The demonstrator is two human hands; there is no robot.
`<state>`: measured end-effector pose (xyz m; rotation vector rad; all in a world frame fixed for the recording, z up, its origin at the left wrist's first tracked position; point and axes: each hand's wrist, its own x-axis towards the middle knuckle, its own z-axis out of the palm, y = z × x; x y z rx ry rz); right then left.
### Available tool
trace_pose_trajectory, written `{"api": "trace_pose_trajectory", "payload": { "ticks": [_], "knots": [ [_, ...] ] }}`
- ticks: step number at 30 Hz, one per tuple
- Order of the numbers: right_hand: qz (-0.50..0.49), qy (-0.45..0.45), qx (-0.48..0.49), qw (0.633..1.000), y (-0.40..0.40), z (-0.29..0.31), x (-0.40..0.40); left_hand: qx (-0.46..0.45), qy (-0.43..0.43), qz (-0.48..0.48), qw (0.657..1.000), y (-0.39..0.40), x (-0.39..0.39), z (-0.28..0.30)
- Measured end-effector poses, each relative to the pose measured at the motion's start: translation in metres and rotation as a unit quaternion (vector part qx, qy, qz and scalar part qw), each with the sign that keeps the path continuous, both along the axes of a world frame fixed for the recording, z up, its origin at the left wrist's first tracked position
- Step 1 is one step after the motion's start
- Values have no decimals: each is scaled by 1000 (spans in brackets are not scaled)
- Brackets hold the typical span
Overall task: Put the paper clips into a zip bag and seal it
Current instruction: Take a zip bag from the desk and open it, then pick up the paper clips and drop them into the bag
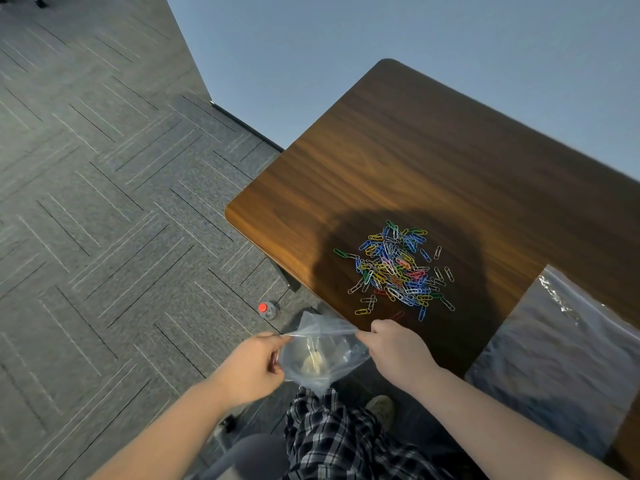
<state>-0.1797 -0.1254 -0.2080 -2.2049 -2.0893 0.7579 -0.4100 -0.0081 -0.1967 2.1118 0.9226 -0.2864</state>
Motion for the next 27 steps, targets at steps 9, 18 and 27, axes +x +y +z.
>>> {"api": "trace_pose_trajectory", "payload": {
  "ticks": [9, 18, 27],
  "knots": [
    [-11, -50, -96, 994, 1, 10, -25, -18, 26, 13, 999, -6, 10, 5],
    [-35, 38, -12, 999, 0, -2, -12, -33, 65, 69, 995, -10, 21, -4],
    [-333, 153, 255, 895, 20, -18, 41, -142, 47, 205, 967, -28, 55, -37]
  ]
}}
